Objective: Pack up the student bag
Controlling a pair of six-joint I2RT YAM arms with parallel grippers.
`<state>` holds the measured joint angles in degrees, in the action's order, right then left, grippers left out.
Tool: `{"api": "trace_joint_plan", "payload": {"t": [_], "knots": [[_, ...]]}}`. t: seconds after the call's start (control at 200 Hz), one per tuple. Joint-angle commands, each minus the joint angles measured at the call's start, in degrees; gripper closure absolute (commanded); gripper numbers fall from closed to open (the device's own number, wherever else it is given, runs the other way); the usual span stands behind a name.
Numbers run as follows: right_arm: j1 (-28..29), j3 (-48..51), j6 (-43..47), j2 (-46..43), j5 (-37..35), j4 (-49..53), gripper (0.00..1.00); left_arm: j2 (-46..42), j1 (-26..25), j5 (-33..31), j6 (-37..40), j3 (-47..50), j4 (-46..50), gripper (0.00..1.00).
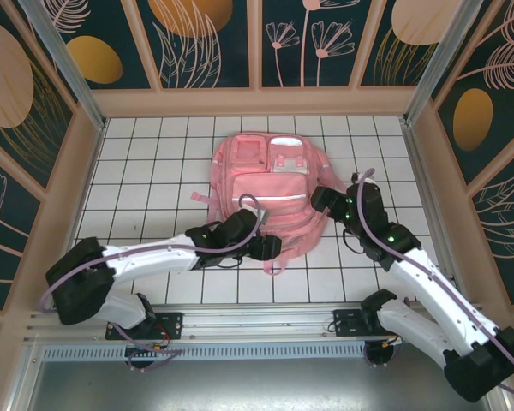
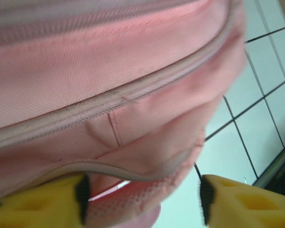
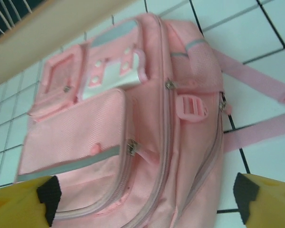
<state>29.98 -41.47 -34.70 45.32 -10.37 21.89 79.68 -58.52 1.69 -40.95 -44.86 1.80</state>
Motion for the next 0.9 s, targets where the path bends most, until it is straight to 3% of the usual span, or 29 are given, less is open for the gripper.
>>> {"api": "trace_joint_plan", "payload": {"t": [0.0,0.075,0.11,0.22,0.295,0.355,0.415,0.46,0.53,0.601,0.706,0.796,0.896], "knots": [[1.0,2.1,4.8,-7.0,-3.7,-5.6,0.01,-11.3,1.5,-4.4,8.2,1.5,-0.9,0.01],[1.0,1.4,4.8,-9.6,-7.7,-6.3,0.01,-17.9,3.9,-4.0,11.8,1.6,-0.7,0.01],[1.0,0.0,5.0,-9.8,-9.1,-6.4,0.01,-21.0,5.2,-6.8,12.7,1.3,0.1,0.01],[0.9,-6.7,2.7,-6.7,-18.8,-3.5,0.01,-29.5,6.4,-33.0,12.3,0.9,1.0,0.01],[0.7,-11.1,-0.1,-4.0,-24.7,-1.1,0.01,-33.5,6.9,-47.3,21.9,6.5,-10.2,0.01],[0.5,-11.2,7.5,-2.9,-23.2,-6.7,0.01,-34.3,8.2,-55.3,35.7,12.0,-23.8,0.01],[0.5,-9.0,15.1,-2.4,-22.1,-13.7,0.01,-32.7,10.0,-59.0,51.4,18.3,-39.0,0.01],[0.4,-6.0,22.8,-2.2,-19.5,-20.4,0.01,-31.0,13.9,-57.8,53.9,19.9,-42.9,0.01],[0.1,-0.7,37.3,-1.7,-10.7,-30.1,0.01,-29.5,22.2,-49.9,49.0,20.1,-37.7,0.01],[-1.9,4.5,43.9,-0.7,-6.3,-40.3,0.01,-26.7,32.2,-42.8,45.9,23.5,-40.4,0.01],[-8.0,12.3,46.6,-0.1,-1.0,-51.9,0.01,-19.8,42.8,-34.2,42.4,31.1,-53.6,0.01],[-16.7,16.2,40.2,1.6,-4.1,-54.8,0.01,-15.6,51.4,-24.7,31.9,32.9,-54.2,0.01],[-28.1,22.4,35.2,3.9,2.7,-57.5,0.01,-10.6,53.2,-23.2,33.2,33.3,-54.6,0.01]]}}
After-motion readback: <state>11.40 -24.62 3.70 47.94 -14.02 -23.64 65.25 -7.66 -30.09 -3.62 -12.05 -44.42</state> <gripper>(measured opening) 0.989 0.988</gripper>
